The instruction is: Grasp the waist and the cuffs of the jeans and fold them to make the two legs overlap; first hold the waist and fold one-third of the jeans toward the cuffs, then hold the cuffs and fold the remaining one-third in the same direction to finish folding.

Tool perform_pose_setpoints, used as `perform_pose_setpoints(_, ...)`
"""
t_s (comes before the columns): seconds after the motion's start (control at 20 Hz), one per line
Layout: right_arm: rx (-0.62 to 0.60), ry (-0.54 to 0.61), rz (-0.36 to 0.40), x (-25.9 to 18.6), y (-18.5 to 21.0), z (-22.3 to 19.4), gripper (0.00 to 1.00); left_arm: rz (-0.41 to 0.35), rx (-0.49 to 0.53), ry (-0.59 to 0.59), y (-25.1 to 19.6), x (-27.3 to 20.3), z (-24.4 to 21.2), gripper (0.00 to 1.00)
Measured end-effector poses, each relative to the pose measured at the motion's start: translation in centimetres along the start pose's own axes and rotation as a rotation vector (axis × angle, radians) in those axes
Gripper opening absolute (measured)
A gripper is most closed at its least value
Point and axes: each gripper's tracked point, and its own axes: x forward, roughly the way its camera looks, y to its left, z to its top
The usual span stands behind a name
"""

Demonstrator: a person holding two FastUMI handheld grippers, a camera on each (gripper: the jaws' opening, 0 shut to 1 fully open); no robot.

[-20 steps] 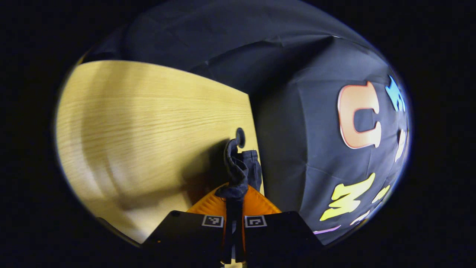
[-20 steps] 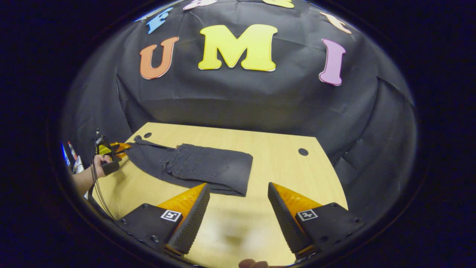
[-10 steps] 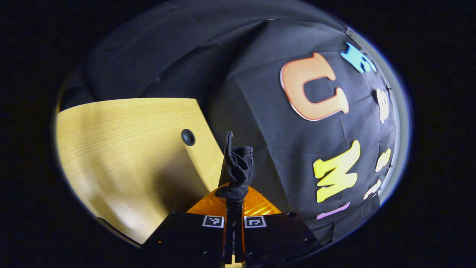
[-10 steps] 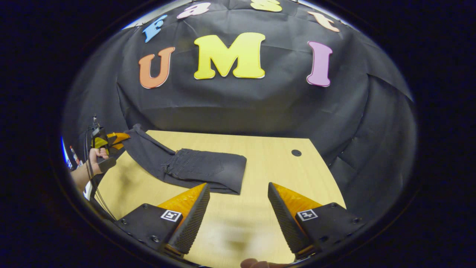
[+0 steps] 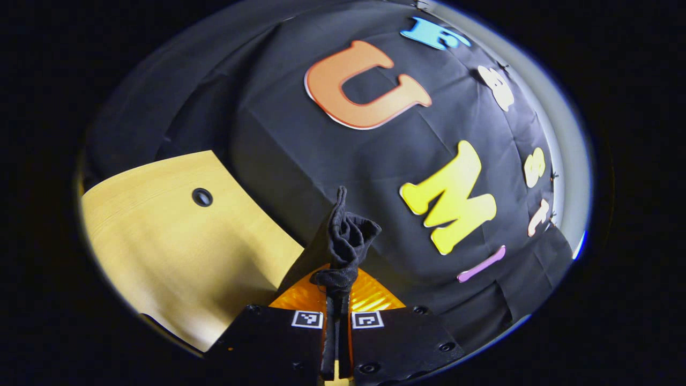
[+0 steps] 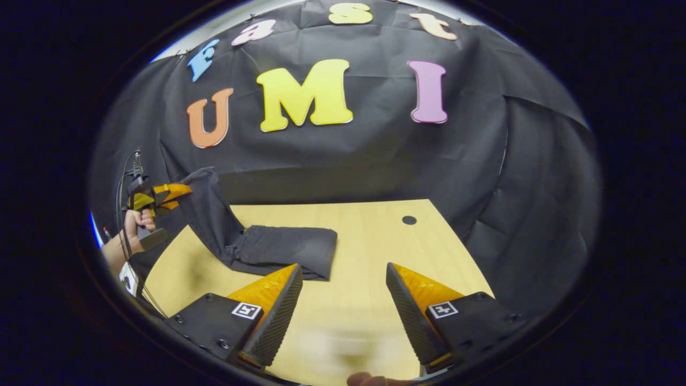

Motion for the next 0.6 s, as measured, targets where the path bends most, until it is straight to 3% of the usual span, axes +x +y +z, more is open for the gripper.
perform_pose_setpoints(0.35,0.102,0.012,-0.067,-1.6,-8.3,-1.3,0.94,0.022,0.117,0.059,-6.3,2.6,-7.9,0.06)
perform_pose_setpoints(0.45,0.125,0.032,-0.094,-1.6,-10.6,-2.1,0.99,0.059,0.204,0.059,-6.7,3.7,-10.5,0.05)
perform_pose_setpoints(0.6,0.176,0.072,-0.125,-1.7,-13.4,-3.6,0.94,0.106,0.378,0.076,-6.8,5.0,-14.7,0.06)
